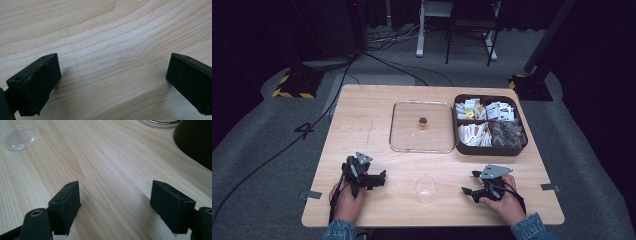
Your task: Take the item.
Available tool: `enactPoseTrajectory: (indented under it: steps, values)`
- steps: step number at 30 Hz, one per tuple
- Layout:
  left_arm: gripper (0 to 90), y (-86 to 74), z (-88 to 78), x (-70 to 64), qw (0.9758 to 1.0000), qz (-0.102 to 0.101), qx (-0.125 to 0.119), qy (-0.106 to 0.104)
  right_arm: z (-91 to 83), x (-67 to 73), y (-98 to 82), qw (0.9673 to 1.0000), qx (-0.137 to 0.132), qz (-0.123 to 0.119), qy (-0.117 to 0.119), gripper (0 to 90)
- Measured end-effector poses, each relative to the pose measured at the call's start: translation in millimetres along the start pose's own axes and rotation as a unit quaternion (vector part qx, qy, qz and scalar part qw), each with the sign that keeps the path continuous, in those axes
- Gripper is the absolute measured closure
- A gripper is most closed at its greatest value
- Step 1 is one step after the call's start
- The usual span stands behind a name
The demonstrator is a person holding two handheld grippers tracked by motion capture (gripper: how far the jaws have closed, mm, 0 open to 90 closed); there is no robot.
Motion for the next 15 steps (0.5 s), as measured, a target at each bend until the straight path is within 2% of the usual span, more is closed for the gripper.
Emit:
enactPoseTrajectory:
  steps: [6, 9, 15]
  values:
    - [0.0, 0.2, 0.1, 0.1, 1.0000, 0.001, 0.000, 0.000, 0.1, 3.2, 0.8, 1.0000, -0.002, -0.005, 0.006, 26.2]
    - [0.0, 0.2, 0.1, 0.1, 1.0000, 0.001, 0.000, 0.000, -1.6, 6.4, 4.1, 0.9998, -0.005, 0.004, 0.020, 27.4]
    - [0.0, 0.2, 0.1, 0.1, 1.0000, 0.001, 0.000, 0.000, -15.6, 9.9, 17.1, 0.9993, -0.034, 0.016, 0.008, 32.2]
Point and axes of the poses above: each handheld gripper's, and its own axes: z roughly forward along the jaws, y roughly out of its top, x roughly to its left, the point moved 4 cm from there along z, roughly forward along the jaws, and after that the axes turned 4 degrees about -z, right-handed, at the moved point
